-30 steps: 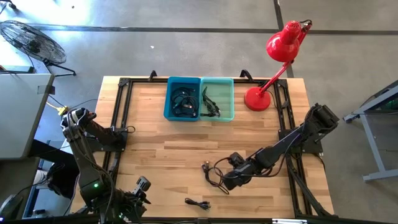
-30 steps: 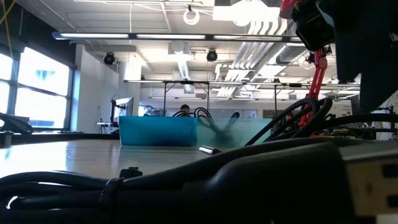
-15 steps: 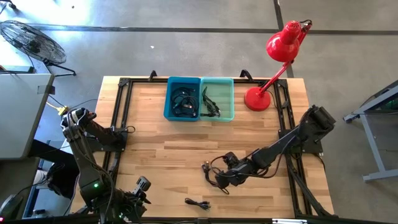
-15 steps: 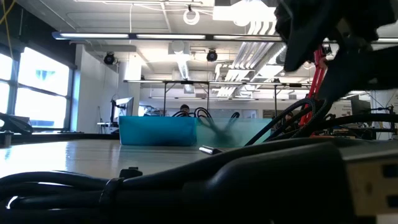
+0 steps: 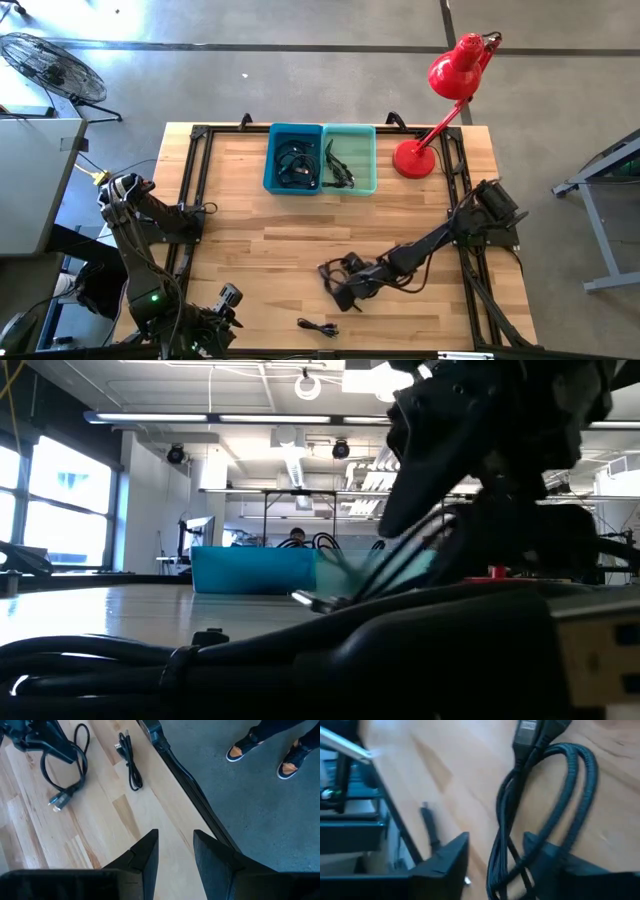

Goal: Pick & Place USB Port
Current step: Put the black charger cable into the dark blue bin

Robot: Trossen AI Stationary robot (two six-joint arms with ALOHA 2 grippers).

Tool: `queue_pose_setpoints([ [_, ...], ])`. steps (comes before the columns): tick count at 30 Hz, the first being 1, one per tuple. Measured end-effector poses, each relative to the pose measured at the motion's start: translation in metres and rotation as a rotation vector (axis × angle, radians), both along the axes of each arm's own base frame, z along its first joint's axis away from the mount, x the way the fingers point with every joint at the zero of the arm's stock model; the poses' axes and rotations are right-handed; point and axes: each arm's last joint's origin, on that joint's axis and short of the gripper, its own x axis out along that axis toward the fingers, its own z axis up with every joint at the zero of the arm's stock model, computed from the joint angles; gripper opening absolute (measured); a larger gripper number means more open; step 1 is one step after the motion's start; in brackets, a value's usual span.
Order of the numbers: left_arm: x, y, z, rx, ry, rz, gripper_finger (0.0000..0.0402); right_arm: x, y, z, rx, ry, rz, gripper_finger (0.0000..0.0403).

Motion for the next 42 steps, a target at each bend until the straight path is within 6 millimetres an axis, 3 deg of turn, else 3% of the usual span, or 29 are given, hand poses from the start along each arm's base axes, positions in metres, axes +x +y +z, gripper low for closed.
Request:
queue_pose_setpoints([
  [5,0.000,0.001,0.000,0.009,-0.009,0.008,0.0119,0.009,-0.002,0.007,-0.021,-0.114,0.046,0.0037],
  [7,0.000,0.002,0.000,0.035,-0.028,0.024,0.0119,0.011,-0.002,0.010,-0.048,-0.167,0.065,0.0015],
  [12,0.002,0.009,0.000,0.155,-0.155,0.114,0.0119,0.014,-0.003,0.022,-0.074,-0.258,0.081,0.0006],
  [17,0.010,0.019,0.003,0.314,-0.318,0.208,0.0119,0.009,-0.006,0.057,-0.111,-0.391,0.128,0.0005],
  [21,0.029,0.034,0.004,0.380,-0.297,0.210,0.0119,0.000,-0.011,0.093,-0.167,-0.520,0.168,0.0004],
  [25,0.060,0.053,0.004,0.358,-0.209,0.156,0.0119,-0.009,-0.020,0.118,-0.248,-0.611,0.181,0.0003],
  [31,0.103,0.086,0.011,0.282,-0.231,0.193,0.0123,-0.018,-0.036,0.144,-0.329,-0.686,0.236,0.0003],
  [36,0.124,0.113,0.018,0.160,-0.221,0.186,0.0152,-0.030,-0.044,0.155,-0.389,-0.669,0.291,0.0002],
  [42,0.133,0.124,0.025,0.142,-0.255,0.082,0.0193,-0.044,-0.049,0.162,-0.418,-0.629,0.353,0.0002],
])
